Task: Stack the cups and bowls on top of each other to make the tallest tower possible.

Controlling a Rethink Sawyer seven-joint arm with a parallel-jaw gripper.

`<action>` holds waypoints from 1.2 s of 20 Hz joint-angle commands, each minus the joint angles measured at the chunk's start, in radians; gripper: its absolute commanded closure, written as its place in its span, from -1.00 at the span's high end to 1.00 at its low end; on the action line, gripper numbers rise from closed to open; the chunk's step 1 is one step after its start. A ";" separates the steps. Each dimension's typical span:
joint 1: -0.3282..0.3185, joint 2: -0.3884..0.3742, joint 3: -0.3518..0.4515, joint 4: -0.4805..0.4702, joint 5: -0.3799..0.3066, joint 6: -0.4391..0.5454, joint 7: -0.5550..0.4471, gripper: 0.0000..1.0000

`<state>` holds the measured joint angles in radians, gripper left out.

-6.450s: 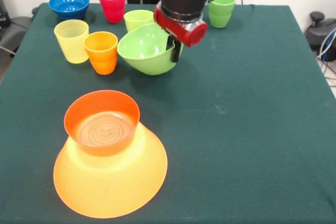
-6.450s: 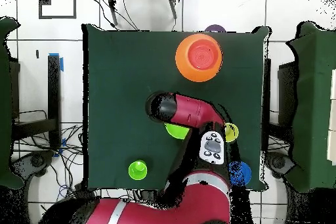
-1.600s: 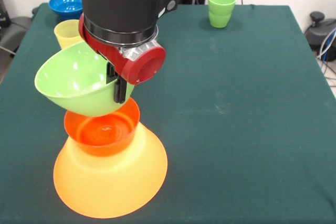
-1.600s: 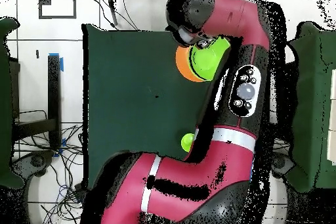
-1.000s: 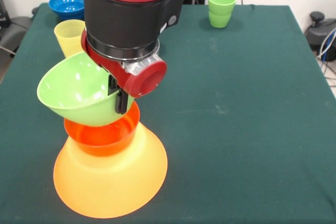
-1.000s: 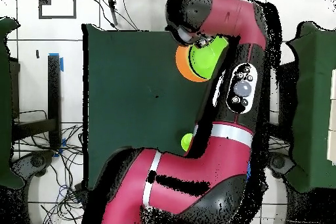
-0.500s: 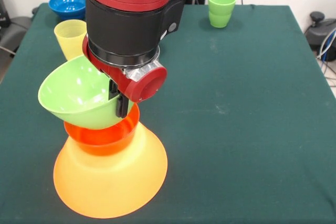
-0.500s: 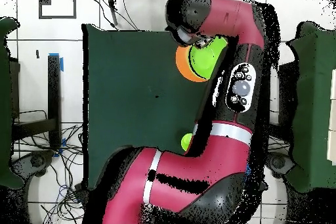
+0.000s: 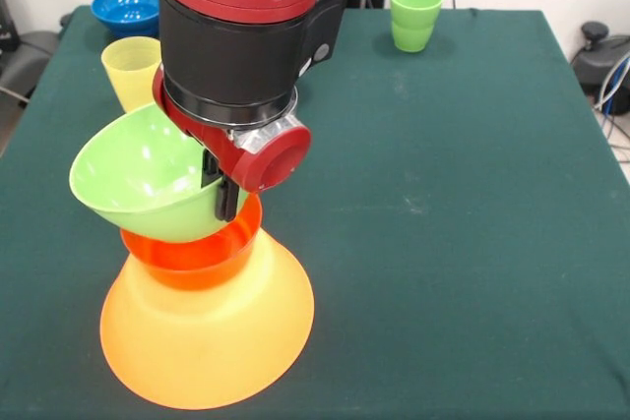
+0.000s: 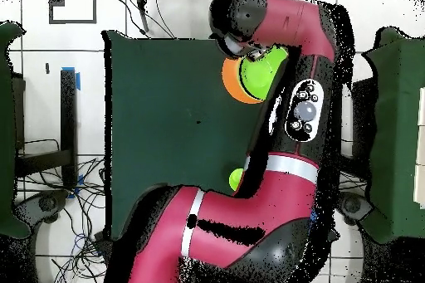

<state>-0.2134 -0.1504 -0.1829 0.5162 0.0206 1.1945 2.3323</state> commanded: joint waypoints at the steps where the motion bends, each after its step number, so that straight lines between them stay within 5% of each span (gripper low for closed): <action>1: 0.015 0.008 0.033 -0.012 -0.062 0.006 -0.124 -1.00; 24: 0.059 0.112 -0.039 -0.149 -0.035 0.069 -0.021 -1.00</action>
<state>-0.1794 -0.0567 -0.2475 0.3813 0.0116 1.1950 2.3323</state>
